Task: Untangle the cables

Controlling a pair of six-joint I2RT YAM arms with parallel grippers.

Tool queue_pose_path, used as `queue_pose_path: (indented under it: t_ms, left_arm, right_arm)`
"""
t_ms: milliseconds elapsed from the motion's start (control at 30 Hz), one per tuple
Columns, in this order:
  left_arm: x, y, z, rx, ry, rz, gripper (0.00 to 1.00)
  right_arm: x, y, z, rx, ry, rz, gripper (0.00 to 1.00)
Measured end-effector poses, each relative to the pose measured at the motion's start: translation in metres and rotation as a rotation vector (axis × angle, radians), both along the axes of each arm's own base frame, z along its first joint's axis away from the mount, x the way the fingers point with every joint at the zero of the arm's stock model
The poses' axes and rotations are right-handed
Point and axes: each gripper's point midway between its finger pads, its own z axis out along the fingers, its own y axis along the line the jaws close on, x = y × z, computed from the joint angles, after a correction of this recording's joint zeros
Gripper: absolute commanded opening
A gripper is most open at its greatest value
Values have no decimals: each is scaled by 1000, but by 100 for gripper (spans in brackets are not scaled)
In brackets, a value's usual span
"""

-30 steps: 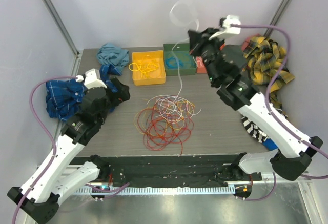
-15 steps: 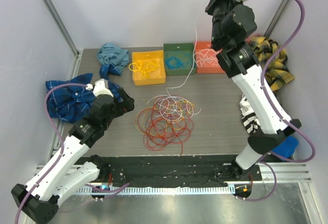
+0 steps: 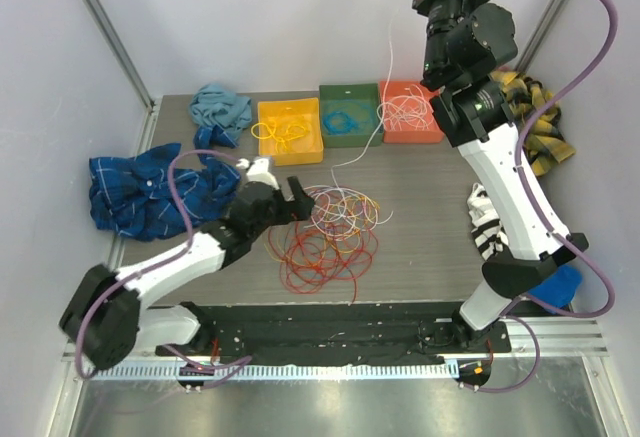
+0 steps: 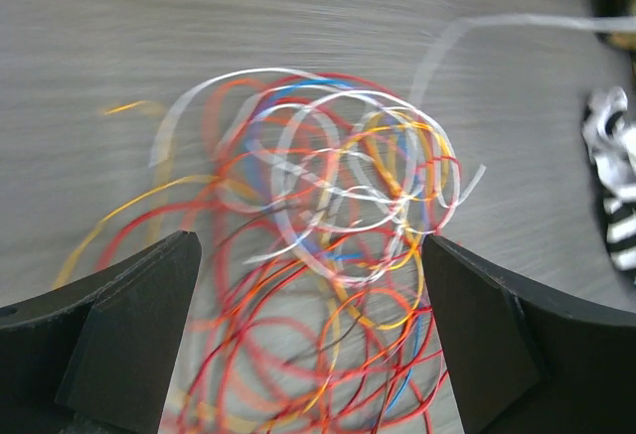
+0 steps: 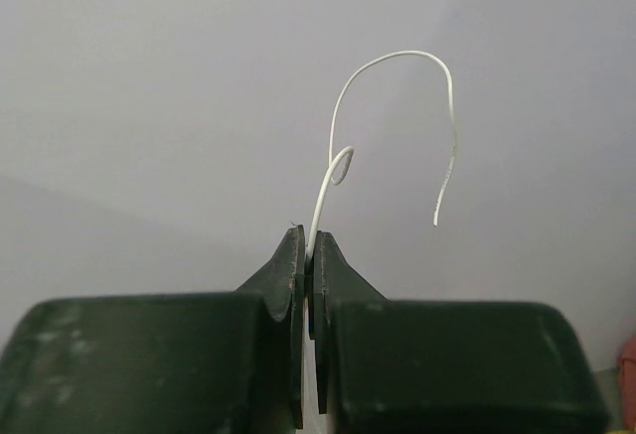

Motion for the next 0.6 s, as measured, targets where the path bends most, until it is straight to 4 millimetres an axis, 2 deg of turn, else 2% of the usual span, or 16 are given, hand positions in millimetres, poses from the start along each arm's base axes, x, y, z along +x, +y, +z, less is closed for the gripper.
queue_pose_path:
  t_ms: [167, 400, 467, 500, 567, 600]
  left_arm:
    - [25, -66, -5, 26, -107, -171, 100]
    - [71, -116, 0, 8, -264, -248, 97]
    - [84, -128, -4, 8, -287, -255, 82]
    - [89, -132, -7, 10, -291, -258, 63]
    - [99, -140, -14, 21, -287, -260, 36]
    - [102, -142, -16, 23, -285, -257, 6]
  right_arm:
    - [7, 9, -19, -4, 34, 33, 1]
    - [17, 23, -53, -25, 101, 79, 1]
    - [14, 23, -56, -28, 107, 90, 1]
    - [13, 23, -57, -28, 109, 93, 1]
    - [7, 20, -55, -24, 104, 97, 1]
    - [4, 18, -54, -23, 103, 97, 1]
